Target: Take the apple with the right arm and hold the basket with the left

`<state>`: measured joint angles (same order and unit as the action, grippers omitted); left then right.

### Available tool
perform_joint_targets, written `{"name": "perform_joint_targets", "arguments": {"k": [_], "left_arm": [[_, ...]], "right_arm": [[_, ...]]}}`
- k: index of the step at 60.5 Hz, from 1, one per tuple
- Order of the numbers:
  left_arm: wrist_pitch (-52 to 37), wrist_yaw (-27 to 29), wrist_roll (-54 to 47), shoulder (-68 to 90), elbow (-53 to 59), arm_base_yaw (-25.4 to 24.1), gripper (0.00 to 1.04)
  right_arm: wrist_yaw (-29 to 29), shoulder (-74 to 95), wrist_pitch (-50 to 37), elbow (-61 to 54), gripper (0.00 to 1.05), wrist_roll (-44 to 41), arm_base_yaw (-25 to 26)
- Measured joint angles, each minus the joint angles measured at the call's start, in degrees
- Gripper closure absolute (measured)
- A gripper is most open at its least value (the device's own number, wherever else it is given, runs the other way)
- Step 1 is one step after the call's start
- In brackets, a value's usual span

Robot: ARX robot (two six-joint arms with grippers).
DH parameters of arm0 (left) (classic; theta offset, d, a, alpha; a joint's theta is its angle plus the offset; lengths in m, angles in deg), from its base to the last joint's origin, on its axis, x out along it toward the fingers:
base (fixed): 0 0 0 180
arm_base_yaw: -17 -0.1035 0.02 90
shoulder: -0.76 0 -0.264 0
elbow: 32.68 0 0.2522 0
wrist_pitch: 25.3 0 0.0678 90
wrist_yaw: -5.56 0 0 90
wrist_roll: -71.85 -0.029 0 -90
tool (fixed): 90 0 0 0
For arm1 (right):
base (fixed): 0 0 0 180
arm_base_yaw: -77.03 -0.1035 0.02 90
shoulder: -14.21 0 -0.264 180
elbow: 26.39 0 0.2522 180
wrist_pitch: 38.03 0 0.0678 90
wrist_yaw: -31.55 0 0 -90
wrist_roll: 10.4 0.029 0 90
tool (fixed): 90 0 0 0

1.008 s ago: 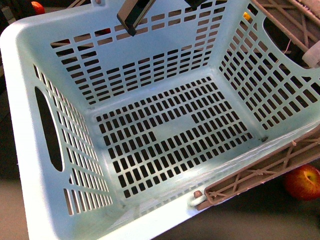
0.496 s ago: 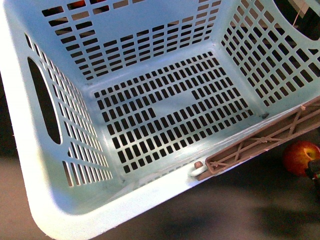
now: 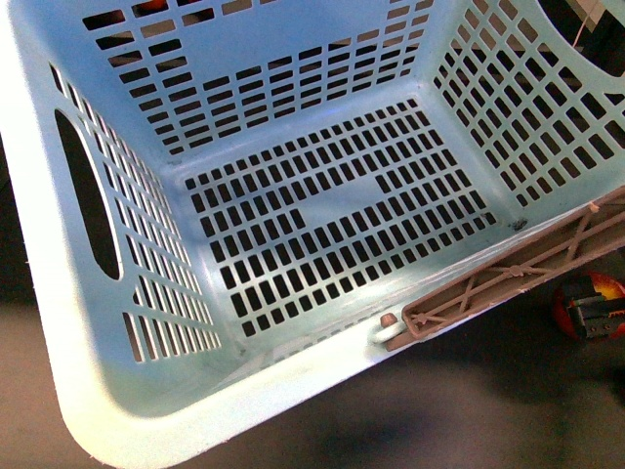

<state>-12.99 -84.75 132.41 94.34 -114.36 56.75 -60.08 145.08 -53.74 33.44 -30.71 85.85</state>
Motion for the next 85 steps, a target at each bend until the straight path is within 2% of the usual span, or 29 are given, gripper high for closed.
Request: {"name": "perform_joint_targets", "arguments": {"k": [30, 39, 53, 66, 85], "left_arm": [[0.0, 0.0, 0.0, 0.0, 0.0, 0.0, 0.9], [0.0, 0.1, 0.0, 0.0, 0.0, 0.0, 0.9], [0.0, 0.0, 0.0, 0.0, 0.0, 0.0, 0.9], [0.0, 0.0, 0.0, 0.0, 0.0, 0.0, 0.9], [0.0, 0.0, 0.0, 0.0, 0.0, 0.0, 0.9]], "right_arm": [[-2.0, 8.2, 1.4, 5.5, 0.09, 2.8, -0.2], [-2.6, 8.5, 1.1, 5.7, 0.26, 3.0, -0.2], [-2.1, 8.0, -0.7, 4.2, 0.31, 2.7, 0.7], [1.5, 1.3, -2.5, -1.9, 0.31, 2.6, 3.5], [7.2, -19.6, -1.1, -9.7, 0.31, 2.5, 8.8]]}}
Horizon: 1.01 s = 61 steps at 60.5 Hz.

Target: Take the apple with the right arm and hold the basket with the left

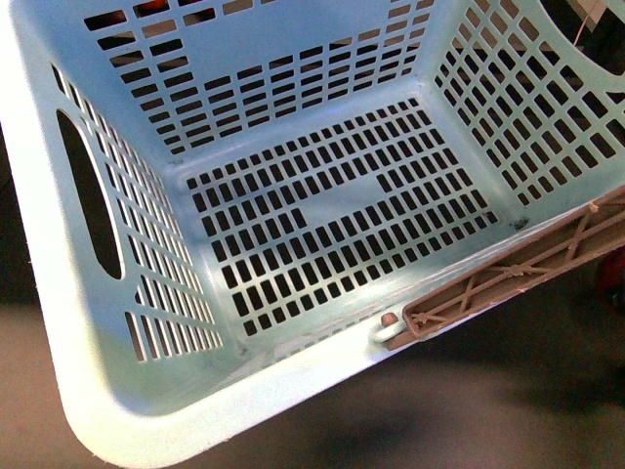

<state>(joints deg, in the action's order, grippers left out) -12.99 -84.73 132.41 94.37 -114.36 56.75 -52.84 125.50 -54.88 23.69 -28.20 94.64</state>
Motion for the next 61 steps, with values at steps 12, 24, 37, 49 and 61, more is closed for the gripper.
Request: {"name": "perform_joint_targets", "arguments": {"k": [12, 24, 37, 49, 61], "left_arm": [[0.0, 0.0, 0.0, 0.0, 0.0, 0.0, 0.9], [0.0, 0.0, 0.0, 0.0, 0.0, 0.0, 0.9], [0.0, 0.0, 0.0, 0.0, 0.0, 0.0, 0.9], [0.0, 0.0, 0.0, 0.0, 0.0, 0.0, 0.9], [0.0, 0.0, 0.0, 0.0, 0.0, 0.0, 0.9]], "right_arm": [[2.2, -20.8, 5.2, -4.3, 0.31, 1.2, 3.0], [4.7, -36.4, 11.4, -5.6, 0.31, 4.3, 1.8], [3.1, -48.1, 14.8, -5.5, 0.31, 8.3, -2.9], [-0.7, -52.6, 16.4, -5.4, 0.31, 11.2, -11.3], [-4.7, -52.3, 15.7, -5.5, 0.32, 12.4, -21.1]]}}
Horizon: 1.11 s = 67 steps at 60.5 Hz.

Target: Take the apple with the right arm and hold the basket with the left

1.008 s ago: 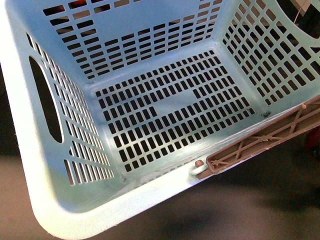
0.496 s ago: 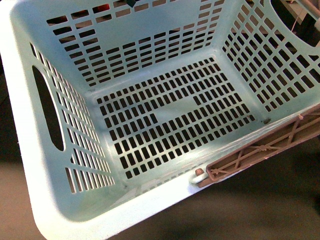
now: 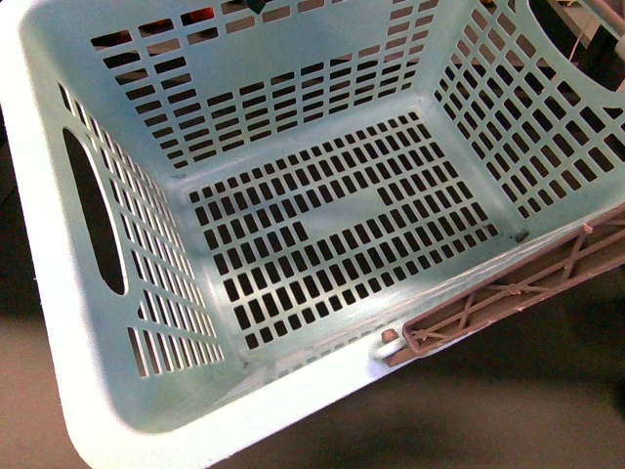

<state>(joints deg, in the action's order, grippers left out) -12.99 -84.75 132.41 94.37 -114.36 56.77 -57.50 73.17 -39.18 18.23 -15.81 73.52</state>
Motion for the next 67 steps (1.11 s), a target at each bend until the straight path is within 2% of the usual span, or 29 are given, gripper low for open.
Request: {"name": "perform_joint_targets", "arguments": {"k": [15, 35, 38, 43, 45, 57, 65, 67], "left_arm": [[0.0, 0.0, 0.0, 0.0, 0.0, 0.0, 0.9], [0.0, 0.0, 0.0, 0.0, 0.0, 0.0, 0.9], [0.0, 0.0, 0.0, 0.0, 0.0, 0.0, 0.9], [0.0, 0.0, 0.0, 0.0, 0.0, 0.0, 0.9], [0.0, 0.0, 0.0, 0.0, 0.0, 0.0, 0.9], [0.1, -0.1, -0.2, 0.3, 0.0, 0.0, 0.9], [0.2, 0.3, -0.5, 0.4, -0.1, 0.0, 0.9], [0.2, 0.5, -0.7, 0.4, -0.1, 0.0, 0.9]], "right_arm": [[-5.2, 4.1, -3.4, -2.4, 0.32, 0.1, -10.2], [-5.7, 7.0, -4.0, -2.4, 0.32, 1.1, -14.5], [-6.0, 7.1, -4.1, -2.4, 0.26, 1.1, -14.8], [-7.2, 6.8, -4.2, -2.4, 0.1, 1.5, -15.0], [-7.4, 6.2, -4.2, -2.5, 0.07, 1.8, -14.9], [-7.6, -0.2, -2.7, -4.1, 0.09, 4.0, -12.0], [-7.0, -7.5, 0.1, -5.6, 0.09, 6.1, -7.6], [-6.2, -10.8, 1.6, -6.5, 0.09, 7.1, -5.1]]}}
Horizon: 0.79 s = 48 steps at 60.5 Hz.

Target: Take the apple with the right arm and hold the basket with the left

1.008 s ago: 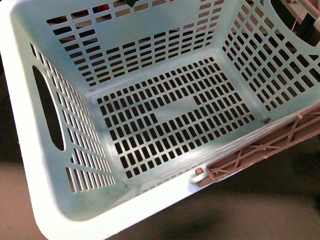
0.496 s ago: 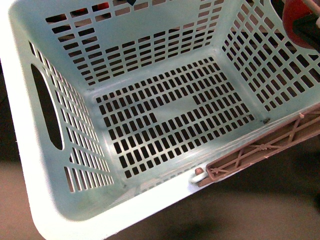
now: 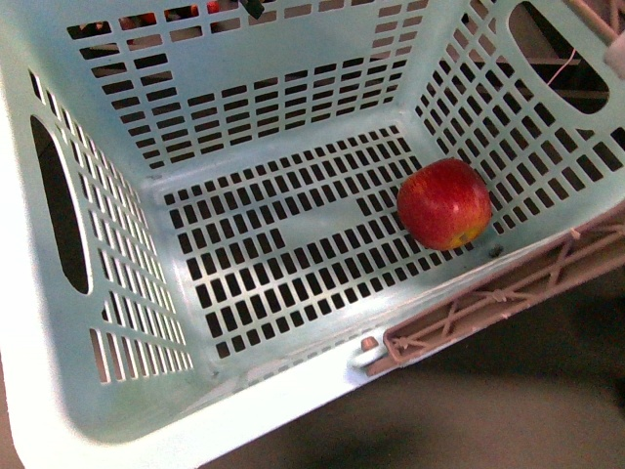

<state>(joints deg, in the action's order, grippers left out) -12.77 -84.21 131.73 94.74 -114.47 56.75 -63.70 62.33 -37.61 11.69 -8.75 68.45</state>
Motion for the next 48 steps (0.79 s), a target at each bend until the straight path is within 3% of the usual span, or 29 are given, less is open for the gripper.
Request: {"name": "perform_joint_targets", "arguments": {"k": [9, 13, 48], "left_arm": [[0.0, -0.7, 0.1, 0.0, 0.0, 0.0, 0.9], [0.0, -0.7, 0.1, 0.0, 0.0, 0.0, 0.9], [0.0, -0.7, 0.1, 0.0, 0.0, 0.0, 0.9]], "right_arm": [[3.3, -9.4, 2.6, -5.4, 0.09, 1.2, 11.4], [3.3, -9.7, 2.4, -6.8, 0.09, 1.4, 13.8], [4.5, -9.7, 1.6, -7.3, 0.09, 1.6, 14.4]]}}
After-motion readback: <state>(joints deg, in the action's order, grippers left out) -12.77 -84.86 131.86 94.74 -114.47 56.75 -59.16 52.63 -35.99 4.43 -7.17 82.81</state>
